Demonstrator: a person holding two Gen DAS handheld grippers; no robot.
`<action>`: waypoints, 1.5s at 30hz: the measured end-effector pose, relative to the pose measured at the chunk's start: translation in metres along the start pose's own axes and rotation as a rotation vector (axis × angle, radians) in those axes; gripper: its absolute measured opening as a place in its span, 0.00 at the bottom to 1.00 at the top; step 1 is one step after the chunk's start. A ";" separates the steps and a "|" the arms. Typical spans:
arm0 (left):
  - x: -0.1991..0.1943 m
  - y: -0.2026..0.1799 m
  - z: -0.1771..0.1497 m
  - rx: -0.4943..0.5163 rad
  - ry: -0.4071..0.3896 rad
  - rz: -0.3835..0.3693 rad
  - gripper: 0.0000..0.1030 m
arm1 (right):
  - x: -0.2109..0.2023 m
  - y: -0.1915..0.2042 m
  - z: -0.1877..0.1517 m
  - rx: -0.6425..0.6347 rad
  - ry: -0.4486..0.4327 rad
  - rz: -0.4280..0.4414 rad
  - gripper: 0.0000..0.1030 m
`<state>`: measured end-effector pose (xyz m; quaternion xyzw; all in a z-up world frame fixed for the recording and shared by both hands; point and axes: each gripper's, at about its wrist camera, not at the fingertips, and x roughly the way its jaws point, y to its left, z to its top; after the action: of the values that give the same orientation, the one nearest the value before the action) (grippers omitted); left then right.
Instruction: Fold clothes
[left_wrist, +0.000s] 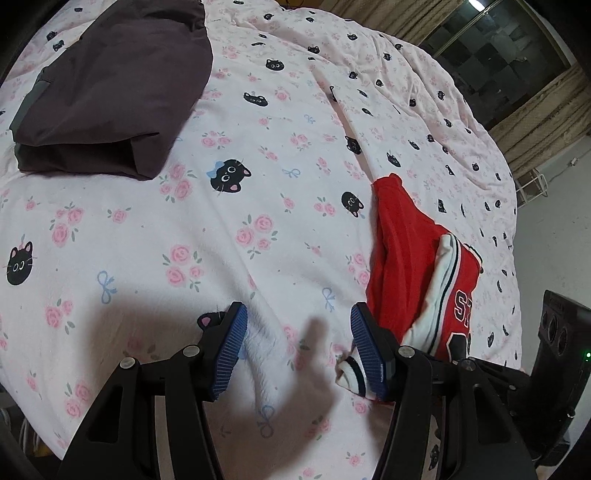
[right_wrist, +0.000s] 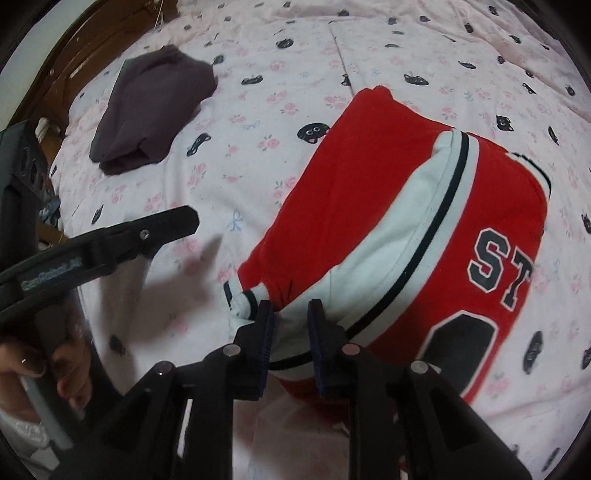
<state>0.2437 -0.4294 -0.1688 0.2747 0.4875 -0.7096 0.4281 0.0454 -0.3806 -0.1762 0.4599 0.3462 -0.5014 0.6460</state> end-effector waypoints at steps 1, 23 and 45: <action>-0.001 -0.001 0.000 0.003 -0.002 -0.001 0.51 | -0.003 -0.003 -0.001 0.029 -0.024 0.015 0.21; 0.031 -0.059 -0.024 0.267 0.017 -0.009 0.53 | -0.063 -0.166 -0.128 0.738 -0.369 0.463 0.64; 0.049 -0.034 -0.019 0.279 0.088 -0.109 0.55 | -0.024 -0.167 -0.081 0.626 -0.326 0.369 0.71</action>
<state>0.1892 -0.4230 -0.2002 0.3355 0.4165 -0.7800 0.3248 -0.1215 -0.3086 -0.2228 0.6035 -0.0188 -0.5246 0.6002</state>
